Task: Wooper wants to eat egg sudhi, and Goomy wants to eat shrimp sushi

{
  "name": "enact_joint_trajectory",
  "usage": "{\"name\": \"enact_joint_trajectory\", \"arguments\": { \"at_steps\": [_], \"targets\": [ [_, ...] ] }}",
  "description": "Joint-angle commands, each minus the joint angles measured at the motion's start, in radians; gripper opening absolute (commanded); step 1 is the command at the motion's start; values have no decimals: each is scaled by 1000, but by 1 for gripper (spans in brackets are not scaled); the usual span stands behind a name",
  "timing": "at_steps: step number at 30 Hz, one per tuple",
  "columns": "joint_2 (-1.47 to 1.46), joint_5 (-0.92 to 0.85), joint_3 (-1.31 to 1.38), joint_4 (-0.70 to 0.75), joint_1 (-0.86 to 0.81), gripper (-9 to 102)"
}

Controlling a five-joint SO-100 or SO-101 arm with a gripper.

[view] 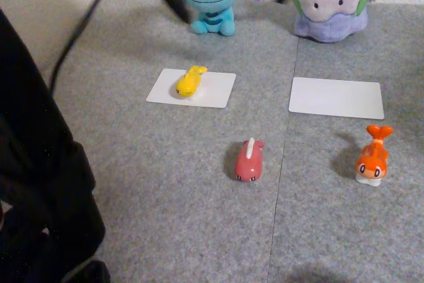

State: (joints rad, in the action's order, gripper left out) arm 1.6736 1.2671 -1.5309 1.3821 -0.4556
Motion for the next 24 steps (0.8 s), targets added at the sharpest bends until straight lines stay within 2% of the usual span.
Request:
{"name": "enact_joint_trajectory", "arguments": {
  "at_steps": [1, 6, 10, 24],
  "targets": [
    [-20, -140, 29, -20, -222, 50],
    [-212, -296, 28, -106, -419, 50],
    [-396, -382, 37, -155, -500, 50],
    [-492, -380, 37, -261, -505, 50]
  ]
}}
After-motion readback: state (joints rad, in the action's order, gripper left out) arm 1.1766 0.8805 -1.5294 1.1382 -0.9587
